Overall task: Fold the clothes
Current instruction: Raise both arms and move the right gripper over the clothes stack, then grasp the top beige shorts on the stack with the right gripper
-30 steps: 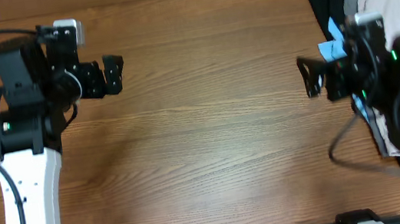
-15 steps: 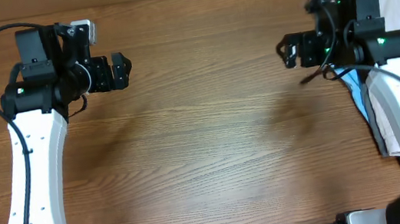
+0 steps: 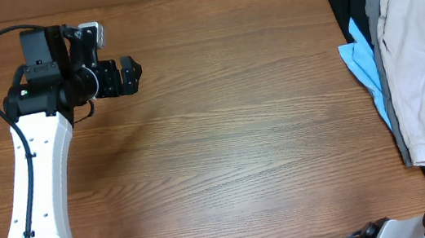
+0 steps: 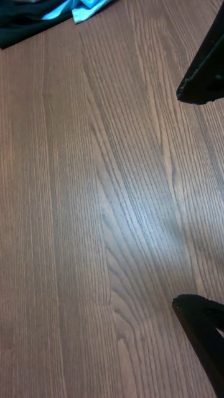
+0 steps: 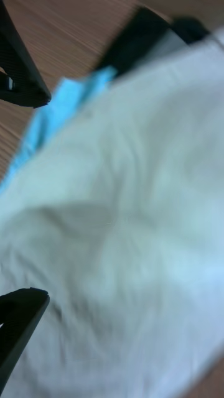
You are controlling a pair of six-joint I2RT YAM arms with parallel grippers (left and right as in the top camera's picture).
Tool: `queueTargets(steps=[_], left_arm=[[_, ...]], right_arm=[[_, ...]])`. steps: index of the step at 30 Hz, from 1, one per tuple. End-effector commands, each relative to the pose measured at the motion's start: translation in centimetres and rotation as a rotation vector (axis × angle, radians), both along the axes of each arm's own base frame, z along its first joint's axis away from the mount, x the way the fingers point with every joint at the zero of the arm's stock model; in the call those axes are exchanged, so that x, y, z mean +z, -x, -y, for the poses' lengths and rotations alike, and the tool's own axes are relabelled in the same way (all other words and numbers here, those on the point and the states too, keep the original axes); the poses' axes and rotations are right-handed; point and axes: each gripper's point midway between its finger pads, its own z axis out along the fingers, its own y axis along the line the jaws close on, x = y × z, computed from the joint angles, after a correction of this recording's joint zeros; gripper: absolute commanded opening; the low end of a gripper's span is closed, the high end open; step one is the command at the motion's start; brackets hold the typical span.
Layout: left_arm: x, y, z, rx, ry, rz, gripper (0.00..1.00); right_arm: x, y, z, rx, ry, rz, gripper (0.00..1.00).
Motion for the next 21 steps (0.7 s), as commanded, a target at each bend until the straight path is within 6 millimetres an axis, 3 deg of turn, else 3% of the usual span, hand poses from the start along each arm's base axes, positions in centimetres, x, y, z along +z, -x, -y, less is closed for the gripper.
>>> queueTargets(steps=[1, 6, 11, 21], left_arm=[[1.0, -0.4, 0.3, -0.023, 0.003, 0.028, 1.0], [0.9, -0.4, 0.3, -0.024, 0.004, 0.028, 1.0], [0.8, -0.3, 0.3, -0.024, 0.004, 0.022, 1.0], [0.1, 0.2, 0.2, -0.02, 0.001, -0.014, 1.0]], right_arm=[[-1.4, 2.8, 3.6, -0.124, -0.007, -0.055, 0.96], [-4.5, 5.5, 5.9, -0.177, -0.049, -0.141, 0.96], [-8.3, 6.6, 7.2, -0.171, -0.099, -0.212, 0.95], [-9.7, 7.0, 9.0, -0.191, -0.059, -0.238, 0.95]])
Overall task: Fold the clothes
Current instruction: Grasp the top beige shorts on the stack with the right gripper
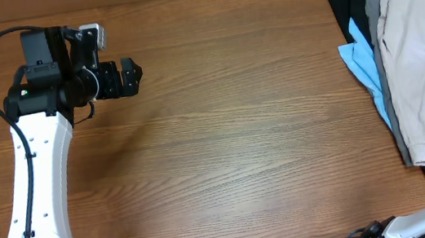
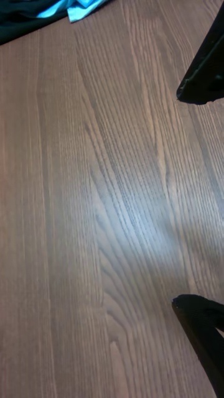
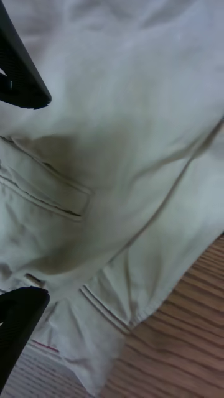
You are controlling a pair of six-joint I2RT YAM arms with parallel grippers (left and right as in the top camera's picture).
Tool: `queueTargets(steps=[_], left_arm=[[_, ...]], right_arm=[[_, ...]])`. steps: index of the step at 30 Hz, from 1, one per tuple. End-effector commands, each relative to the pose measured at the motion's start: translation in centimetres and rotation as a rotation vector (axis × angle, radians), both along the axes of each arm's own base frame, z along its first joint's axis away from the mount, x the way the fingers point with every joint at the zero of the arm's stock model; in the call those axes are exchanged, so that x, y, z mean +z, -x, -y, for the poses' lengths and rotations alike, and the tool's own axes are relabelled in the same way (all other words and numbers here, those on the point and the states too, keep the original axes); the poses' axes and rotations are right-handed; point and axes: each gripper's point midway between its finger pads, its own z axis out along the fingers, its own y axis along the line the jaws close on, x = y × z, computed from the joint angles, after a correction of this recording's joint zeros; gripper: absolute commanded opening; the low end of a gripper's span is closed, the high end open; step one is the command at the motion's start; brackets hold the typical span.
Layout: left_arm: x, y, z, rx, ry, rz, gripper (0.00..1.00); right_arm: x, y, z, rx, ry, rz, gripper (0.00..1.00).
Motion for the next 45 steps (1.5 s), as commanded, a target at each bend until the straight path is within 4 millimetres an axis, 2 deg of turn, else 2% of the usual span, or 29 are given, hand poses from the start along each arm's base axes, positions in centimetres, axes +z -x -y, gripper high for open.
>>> queueTargets(steps=[1, 8, 11, 14, 20, 23, 25, 28, 30, 33, 36, 40, 42, 45], left_arm=[[0.3, -0.3, 0.1, -0.017, -0.004, 0.005, 1.0], [-0.1, -0.2, -0.6, 0.011, -0.042, -0.01, 1.0], [-0.1, -0.2, -0.6, 0.011, -0.042, -0.01, 1.0], [-0.1, -0.2, -0.6, 0.011, -0.042, -0.008, 1.0], [0.0, -0.2, -0.5, 0.007, -0.035, -0.008, 1.0], [0.0, -0.2, -0.5, 0.008, -0.036, -0.006, 1.0], [0.0, -0.2, -0.5, 0.008, -0.036, -0.006, 1.0], [0.3, -0.3, -0.5, 0.008, -0.036, 0.003, 0.96], [1.1, -0.6, -0.5, 0.012, -0.034, 0.02, 0.89], [3.6, -1.1, -0.7, 0.02, -0.033, 0.067, 0.85], [7.4, -1.6, -1.4, 0.038, -0.037, 0.141, 0.84], [11.2, -2.2, -3.3, 0.089, -0.064, 0.232, 0.85], [12.4, -2.6, -4.7, 0.132, -0.091, 0.268, 0.86], [13.8, -2.9, -7.3, 0.205, -0.129, 0.31, 0.88]], right_arm=[[0.2, 0.3, 1.3, -0.009, 0.04, -0.01, 0.95], [-1.7, 1.7, 1.5, -0.037, -0.011, -0.046, 0.93], [-3.7, 2.7, 1.0, -0.051, -0.074, -0.083, 0.84], [-4.2, 2.7, 0.8, -0.049, -0.092, -0.087, 0.65], [-3.8, 1.8, 0.1, -0.033, -0.129, -0.032, 0.15], [-2.9, 1.1, -0.4, -0.019, -0.14, 0.007, 0.05], [-1.7, 0.4, -0.9, -0.005, -0.148, 0.057, 0.04], [1.1, -1.5, -1.9, 0.038, -0.164, 0.172, 0.04], [3.5, -3.0, -3.0, 0.081, -0.183, 0.26, 0.04], [7.5, -5.8, -6.0, 0.203, -0.213, 0.4, 0.04], [11.0, -8.6, -10.4, 0.34, -0.23, 0.495, 0.04], [14.0, -12.0, -18.2, 0.558, -0.24, 0.537, 0.04], [14.8, -13.8, -23.0, 0.67, -0.264, 0.545, 0.04], [15.4, -16.2, -31.2, 0.866, -0.299, 0.56, 0.04]])
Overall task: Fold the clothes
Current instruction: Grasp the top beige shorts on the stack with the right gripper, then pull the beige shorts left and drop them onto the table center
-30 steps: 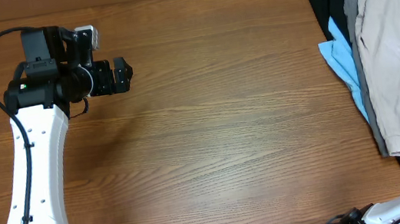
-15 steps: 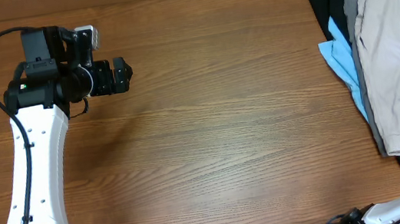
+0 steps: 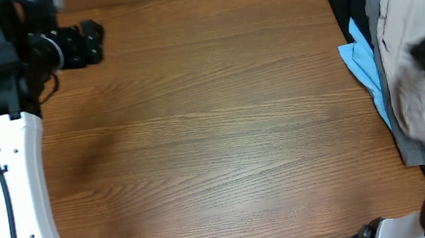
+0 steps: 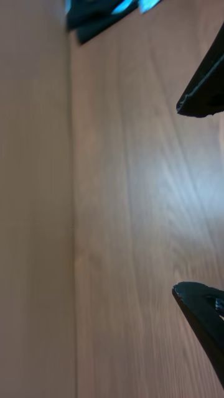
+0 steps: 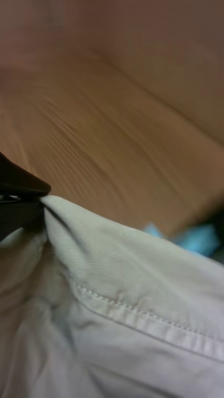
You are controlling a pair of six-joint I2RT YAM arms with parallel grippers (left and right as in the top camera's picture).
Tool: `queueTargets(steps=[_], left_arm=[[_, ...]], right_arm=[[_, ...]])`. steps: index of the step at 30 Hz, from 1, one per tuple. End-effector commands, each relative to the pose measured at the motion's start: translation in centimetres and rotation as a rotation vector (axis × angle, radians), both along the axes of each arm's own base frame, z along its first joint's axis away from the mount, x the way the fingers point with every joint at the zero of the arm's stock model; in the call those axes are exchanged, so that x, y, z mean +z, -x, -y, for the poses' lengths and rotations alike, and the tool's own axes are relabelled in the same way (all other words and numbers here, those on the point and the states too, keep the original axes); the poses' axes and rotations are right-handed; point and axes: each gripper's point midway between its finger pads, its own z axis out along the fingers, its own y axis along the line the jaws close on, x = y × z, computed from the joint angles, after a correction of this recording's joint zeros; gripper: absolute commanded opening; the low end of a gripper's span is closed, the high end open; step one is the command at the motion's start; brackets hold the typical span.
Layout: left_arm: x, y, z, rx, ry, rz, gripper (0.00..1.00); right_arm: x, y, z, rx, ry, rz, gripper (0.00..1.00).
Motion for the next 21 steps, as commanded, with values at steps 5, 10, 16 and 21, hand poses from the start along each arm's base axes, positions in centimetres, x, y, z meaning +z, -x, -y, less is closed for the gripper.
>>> queueTargets(steps=[5, 10, 16, 21], left_arm=[[2.1, 0.0, -6.7, 0.176, -0.05, 0.06, 0.9], [1.6, 0.5, -10.1, 0.252, -0.053, 0.045, 0.93], [0.9, 0.7, -12.4, 0.301, -0.062, 0.026, 0.95], [-0.7, 0.3, -13.5, 0.31, -0.093, -0.014, 0.96]], right_arm=[[3.3, -3.9, -19.6, 0.357, 0.024, 0.151, 0.04], [2.9, -2.8, -32.2, 0.564, 0.04, 0.228, 0.04], [-1.8, 1.8, -44.6, 0.819, 0.032, 0.222, 0.04], [-4.4, 6.9, -51.0, 0.978, 0.009, 0.202, 0.04]])
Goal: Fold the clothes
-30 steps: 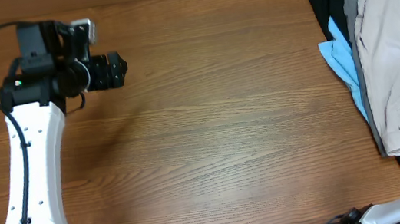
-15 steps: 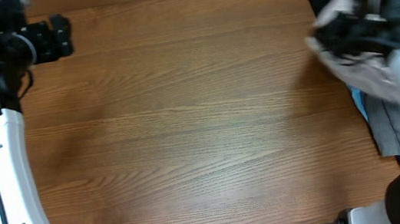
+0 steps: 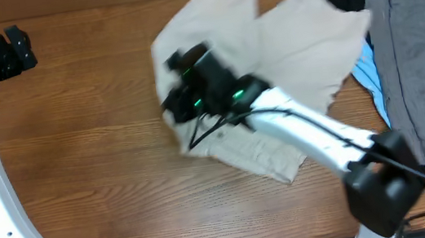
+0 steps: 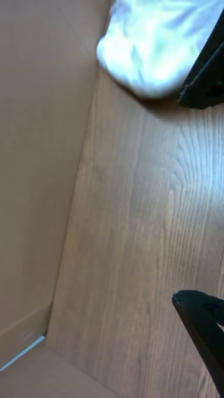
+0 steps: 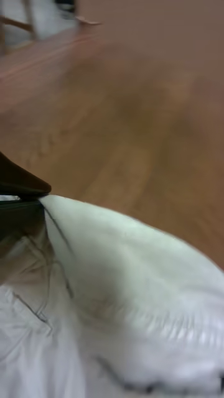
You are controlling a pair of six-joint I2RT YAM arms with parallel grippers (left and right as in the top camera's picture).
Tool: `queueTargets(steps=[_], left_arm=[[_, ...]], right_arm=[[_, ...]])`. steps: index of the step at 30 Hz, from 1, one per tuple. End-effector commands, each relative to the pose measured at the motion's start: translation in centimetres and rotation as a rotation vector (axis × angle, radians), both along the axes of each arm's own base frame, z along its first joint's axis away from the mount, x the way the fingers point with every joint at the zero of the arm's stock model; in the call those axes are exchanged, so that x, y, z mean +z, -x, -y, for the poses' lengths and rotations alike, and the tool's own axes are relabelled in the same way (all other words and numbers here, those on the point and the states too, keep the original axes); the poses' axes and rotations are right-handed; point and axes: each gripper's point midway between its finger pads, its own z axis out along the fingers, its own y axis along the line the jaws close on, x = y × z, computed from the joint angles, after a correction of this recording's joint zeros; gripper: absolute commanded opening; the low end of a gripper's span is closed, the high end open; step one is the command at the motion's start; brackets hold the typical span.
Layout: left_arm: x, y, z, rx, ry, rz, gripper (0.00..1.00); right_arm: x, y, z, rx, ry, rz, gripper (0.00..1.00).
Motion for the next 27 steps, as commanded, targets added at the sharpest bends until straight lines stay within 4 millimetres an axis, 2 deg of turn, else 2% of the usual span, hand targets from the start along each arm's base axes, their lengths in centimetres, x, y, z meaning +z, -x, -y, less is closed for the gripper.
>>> queueTargets(steps=[1, 3, 6, 7, 9, 11, 13, 14, 17, 21, 24, 27], left_arm=[[-0.6, -0.7, -1.2, 0.012, -0.037, -0.021, 0.96], [-1.5, -1.1, -1.3, 0.01, -0.031, -0.039, 0.96], [-2.7, -1.6, -1.5, 0.007, -0.019, -0.063, 0.97], [-3.1, -1.8, -1.5, 0.005, -0.015, -0.072, 0.97], [-3.9, -2.2, -1.5, 0.002, -0.009, -0.09, 0.98], [-4.6, -2.5, -1.5, -0.003, -0.005, -0.105, 0.98], [-5.2, -2.8, -1.2, -0.023, -0.008, -0.116, 0.98], [-5.4, -2.9, -0.9, -0.042, -0.012, -0.119, 0.98], [-6.0, -3.7, 1.1, -0.147, -0.021, -0.123, 0.97], [-7.6, -5.4, 4.9, -0.285, -0.034, -0.134, 0.97], [-9.7, -7.3, 8.6, -0.392, -0.063, -0.151, 0.98], [-11.9, -9.6, 12.2, -0.465, -0.083, -0.144, 0.97]], right_arm=[[0.9, 2.8, -3.2, 0.075, -0.027, 0.014, 0.05], [0.9, 4.8, -4.6, 0.125, -0.026, 0.016, 0.08], [1.0, 6.9, -5.9, 0.186, -0.035, 0.01, 0.24], [1.1, 7.2, -6.1, 0.197, -0.041, 0.005, 0.33], [1.7, 7.4, -6.0, 0.205, -0.054, 0.0, 0.54], [2.8, 6.5, -5.0, 0.18, -0.057, 0.005, 0.7], [4.4, 4.9, -3.3, 0.134, -0.06, 0.011, 0.75], [5.1, 3.9, -2.1, 0.099, -0.057, 0.016, 0.77], [7.0, -0.5, 3.4, -0.062, -0.022, 0.035, 0.84], [7.2, -5.3, 12.0, -0.278, 0.039, 0.02, 0.88], [6.2, -7.5, 18.0, -0.392, 0.087, -0.022, 0.88], [5.5, -8.3, 22.1, -0.462, 0.119, -0.053, 0.89]])
